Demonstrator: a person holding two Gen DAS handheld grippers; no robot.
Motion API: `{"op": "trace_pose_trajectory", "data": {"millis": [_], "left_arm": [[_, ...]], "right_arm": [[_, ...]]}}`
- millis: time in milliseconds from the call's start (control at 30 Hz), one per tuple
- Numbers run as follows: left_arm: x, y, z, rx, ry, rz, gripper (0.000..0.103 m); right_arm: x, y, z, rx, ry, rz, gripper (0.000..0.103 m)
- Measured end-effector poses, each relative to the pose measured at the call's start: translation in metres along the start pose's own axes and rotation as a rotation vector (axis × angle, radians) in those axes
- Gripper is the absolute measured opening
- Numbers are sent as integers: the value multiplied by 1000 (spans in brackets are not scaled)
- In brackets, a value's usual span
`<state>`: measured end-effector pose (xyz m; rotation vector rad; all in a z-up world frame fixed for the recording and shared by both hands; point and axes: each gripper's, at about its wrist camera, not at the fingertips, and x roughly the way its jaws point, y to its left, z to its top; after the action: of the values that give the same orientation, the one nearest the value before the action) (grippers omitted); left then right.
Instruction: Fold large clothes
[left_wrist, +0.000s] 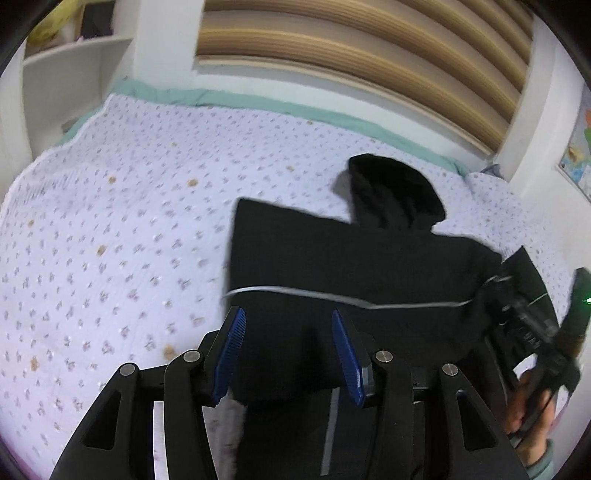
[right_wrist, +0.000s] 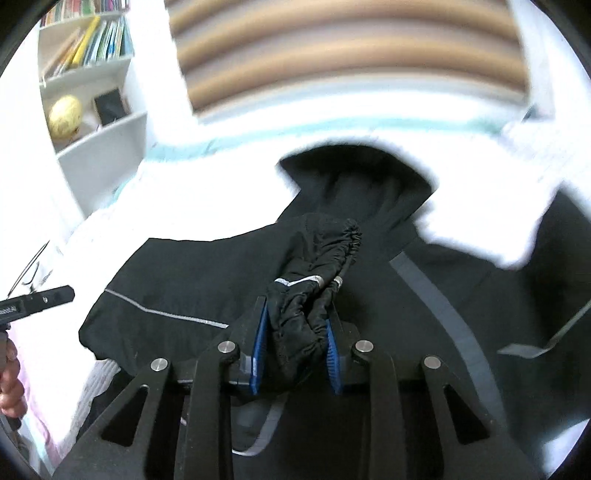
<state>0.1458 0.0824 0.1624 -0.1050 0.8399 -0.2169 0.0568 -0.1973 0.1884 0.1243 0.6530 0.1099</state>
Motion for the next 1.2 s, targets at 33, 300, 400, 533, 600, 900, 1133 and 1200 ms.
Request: {"op": "trace_pose_trajectory", "data": {"millis": [33, 300, 400, 533, 600, 900, 1133, 1200], "left_arm": [[2, -11, 2, 18, 9, 22, 50], [90, -87, -5, 143, 108, -41, 50], [150, -77, -29, 89, 241, -71, 50], [168, -75, -46, 156, 230, -77, 50], [165, -76, -41, 145, 254, -77, 50], [97, -99, -19, 91, 136, -354, 50], [160, -102, -74, 232, 171, -184, 50], [161, -96, -72, 164, 179, -215, 50]], "right_arm": [[-14, -8, 6, -52, -37, -67, 31], [-6, -97, -2, -5, 68, -221, 31], [36, -120, -30, 17, 174, -240, 32], [67, -149, -60, 90, 241, -232, 40], [61, -154, -59, 110, 233, -217, 44], [-37, -80, -5, 0, -29, -118, 83], [60, -64, -53, -86, 234, -212, 77], [82, -79, -79, -47, 280, -195, 79]]}}
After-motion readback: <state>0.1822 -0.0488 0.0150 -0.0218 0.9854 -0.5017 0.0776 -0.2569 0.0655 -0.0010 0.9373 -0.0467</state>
